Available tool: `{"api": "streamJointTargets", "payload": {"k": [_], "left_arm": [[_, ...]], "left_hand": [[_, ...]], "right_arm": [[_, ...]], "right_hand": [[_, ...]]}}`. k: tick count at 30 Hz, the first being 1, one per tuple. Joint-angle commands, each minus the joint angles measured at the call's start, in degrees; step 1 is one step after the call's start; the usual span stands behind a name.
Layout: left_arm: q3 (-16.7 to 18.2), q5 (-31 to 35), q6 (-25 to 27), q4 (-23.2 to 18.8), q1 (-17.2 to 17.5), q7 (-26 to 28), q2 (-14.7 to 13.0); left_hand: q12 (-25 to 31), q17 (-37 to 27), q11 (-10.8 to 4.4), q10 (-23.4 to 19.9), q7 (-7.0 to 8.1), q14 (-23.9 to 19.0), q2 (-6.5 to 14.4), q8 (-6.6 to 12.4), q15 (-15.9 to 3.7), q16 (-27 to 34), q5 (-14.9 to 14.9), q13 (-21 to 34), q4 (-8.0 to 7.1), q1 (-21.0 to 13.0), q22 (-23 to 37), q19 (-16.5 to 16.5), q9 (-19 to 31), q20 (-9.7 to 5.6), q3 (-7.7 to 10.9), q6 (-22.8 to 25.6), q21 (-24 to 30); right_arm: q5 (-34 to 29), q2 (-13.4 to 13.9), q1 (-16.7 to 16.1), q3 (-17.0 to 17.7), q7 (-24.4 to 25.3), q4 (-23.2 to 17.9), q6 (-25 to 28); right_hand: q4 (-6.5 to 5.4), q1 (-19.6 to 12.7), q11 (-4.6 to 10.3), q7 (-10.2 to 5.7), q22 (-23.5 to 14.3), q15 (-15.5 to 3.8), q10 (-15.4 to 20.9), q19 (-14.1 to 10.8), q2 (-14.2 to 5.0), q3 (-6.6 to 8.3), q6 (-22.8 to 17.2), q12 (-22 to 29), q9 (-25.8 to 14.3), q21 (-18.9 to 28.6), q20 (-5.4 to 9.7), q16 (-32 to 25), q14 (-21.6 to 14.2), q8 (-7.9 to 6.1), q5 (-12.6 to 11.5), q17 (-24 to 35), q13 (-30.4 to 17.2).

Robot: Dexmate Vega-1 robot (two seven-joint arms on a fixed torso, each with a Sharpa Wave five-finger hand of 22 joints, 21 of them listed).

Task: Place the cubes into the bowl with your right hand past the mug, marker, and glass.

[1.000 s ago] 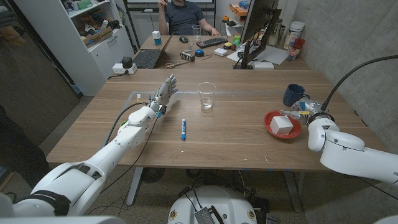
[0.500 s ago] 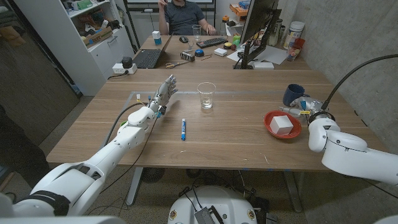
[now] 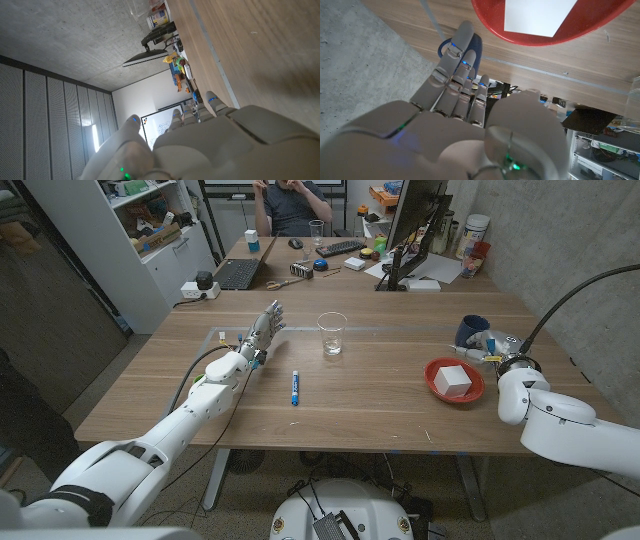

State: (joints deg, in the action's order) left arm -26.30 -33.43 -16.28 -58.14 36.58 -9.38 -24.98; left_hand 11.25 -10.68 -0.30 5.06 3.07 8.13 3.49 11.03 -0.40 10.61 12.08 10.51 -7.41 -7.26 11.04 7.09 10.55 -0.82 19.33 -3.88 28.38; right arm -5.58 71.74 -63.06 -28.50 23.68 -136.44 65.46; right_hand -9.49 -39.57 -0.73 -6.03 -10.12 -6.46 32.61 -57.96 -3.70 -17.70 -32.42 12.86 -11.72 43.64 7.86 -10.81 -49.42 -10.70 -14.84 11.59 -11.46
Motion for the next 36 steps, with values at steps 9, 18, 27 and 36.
{"api": "streamJointTargets", "payload": {"k": [9, 18, 27, 36], "left_arm": [[-0.04, 0.05, -0.39, 0.73, -0.25, -0.02, 0.41], [-0.05, 0.0, -0.47, 0.73, -0.24, -0.21, 0.43], [0.03, -0.18, -0.32, 0.57, 0.01, -0.16, 0.38], [0.23, -0.36, -0.5, 0.25, 0.42, -0.03, 0.26]], "left_hand": [[0.3, -0.11, -0.38, 0.1, -0.05, 0.42, 0.47, 0.09, -0.07, 0.28, 0.25, 0.1, -0.13, 0.22, 0.15, 0.01, 0.06, 0.17, -0.25, -0.05, -0.16], [0.28, -0.12, -0.29, 0.16, -0.07, 0.51, 0.47, 0.05, -0.07, 0.24, 0.26, 0.1, -0.11, 0.2, 0.15, 0.08, 0.06, 0.12, -0.33, -0.11, -0.23], [0.28, -0.12, -0.21, 0.15, -0.04, 0.49, 0.48, 0.03, -0.01, 0.25, 0.26, 0.1, -0.11, 0.19, 0.15, 0.05, 0.07, 0.18, -0.39, -0.15, -0.25], [0.29, -0.12, -0.16, 0.12, -0.03, 0.5, 0.52, 0.01, -0.05, 0.24, 0.27, 0.1, -0.11, 0.16, 0.15, 0.03, 0.07, 0.14, -0.45, -0.17, -0.29]], "right_arm": [[1.24, -0.28, -5.58, 6.51, 4.2, -0.1, -3.15], [0.73, -0.1, -8.23, 9.22, 6.09, -0.7, -4.31], [0.19, -0.73, -10.53, 11.71, 7.49, -1.24, -4.46], [-1.04, -0.34, -11.61, 12.98, 7.67, -1.87, -5.13]], "right_hand": [[-0.07, 1.17, -0.52, -0.19, -0.07, -2.62, -0.38, -0.05, -0.09, -0.7, 1.26, -0.33, 0.04, -0.5, -0.48, -0.09, 0.14, 0.19, -0.62, 0.18, -0.05], [0.07, 1.91, -0.58, -0.26, 0.39, -2.78, -0.33, 1.01, -0.09, -0.95, 1.01, -0.19, 0.14, -1.8, -1.43, -0.39, -0.34, -0.15, -0.96, 0.14, -0.04], [0.24, 2.15, -0.57, -0.29, 0.52, -2.8, -0.26, 0.9, -0.1, -1.02, 0.86, -0.1, 0.2, -2.31, -1.53, -0.41, -0.34, -0.28, -1.2, 0.1, -0.02], [0.57, 2.33, -0.76, -0.49, 0.8, -2.85, -0.01, 3.17, -0.35, -0.94, 0.21, 0.09, 0.3, -4.4, -2.41, -0.38, -0.13, -0.6, -1.66, 0.07, 0.0]]}}
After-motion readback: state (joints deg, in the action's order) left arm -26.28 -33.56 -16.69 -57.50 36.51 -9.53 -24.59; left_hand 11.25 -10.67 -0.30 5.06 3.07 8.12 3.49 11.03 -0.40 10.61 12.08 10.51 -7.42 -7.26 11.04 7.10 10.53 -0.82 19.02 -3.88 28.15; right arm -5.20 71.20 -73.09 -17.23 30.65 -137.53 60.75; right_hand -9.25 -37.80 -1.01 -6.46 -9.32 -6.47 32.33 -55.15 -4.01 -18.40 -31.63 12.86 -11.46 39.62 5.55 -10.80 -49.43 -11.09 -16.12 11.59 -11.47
